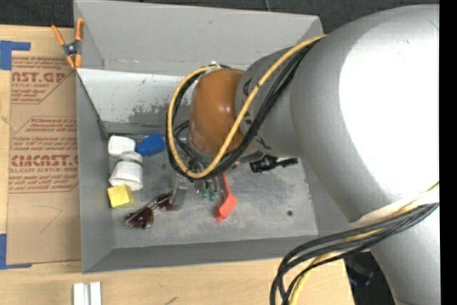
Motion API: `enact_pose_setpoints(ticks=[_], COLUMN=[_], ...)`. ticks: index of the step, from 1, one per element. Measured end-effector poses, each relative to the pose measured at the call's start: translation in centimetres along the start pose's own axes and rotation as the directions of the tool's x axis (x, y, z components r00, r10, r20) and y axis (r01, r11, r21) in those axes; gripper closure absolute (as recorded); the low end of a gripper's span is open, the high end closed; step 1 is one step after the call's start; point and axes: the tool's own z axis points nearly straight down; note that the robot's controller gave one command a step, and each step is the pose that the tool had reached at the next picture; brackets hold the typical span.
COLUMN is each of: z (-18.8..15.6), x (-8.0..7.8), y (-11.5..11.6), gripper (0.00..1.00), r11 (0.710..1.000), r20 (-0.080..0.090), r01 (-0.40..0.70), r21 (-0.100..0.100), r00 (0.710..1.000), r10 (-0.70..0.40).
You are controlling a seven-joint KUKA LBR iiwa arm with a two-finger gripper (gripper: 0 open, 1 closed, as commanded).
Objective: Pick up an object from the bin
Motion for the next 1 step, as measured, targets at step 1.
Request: enact_pose_setpoints(ticks=[1], z=[0.07], x=[-0.53], y=[0.84], gripper=[1.00], r11=[1.000], r20=[0.002], r01=[0.024], r21=[0.001], r00=[1.000], r10=[-0.024])
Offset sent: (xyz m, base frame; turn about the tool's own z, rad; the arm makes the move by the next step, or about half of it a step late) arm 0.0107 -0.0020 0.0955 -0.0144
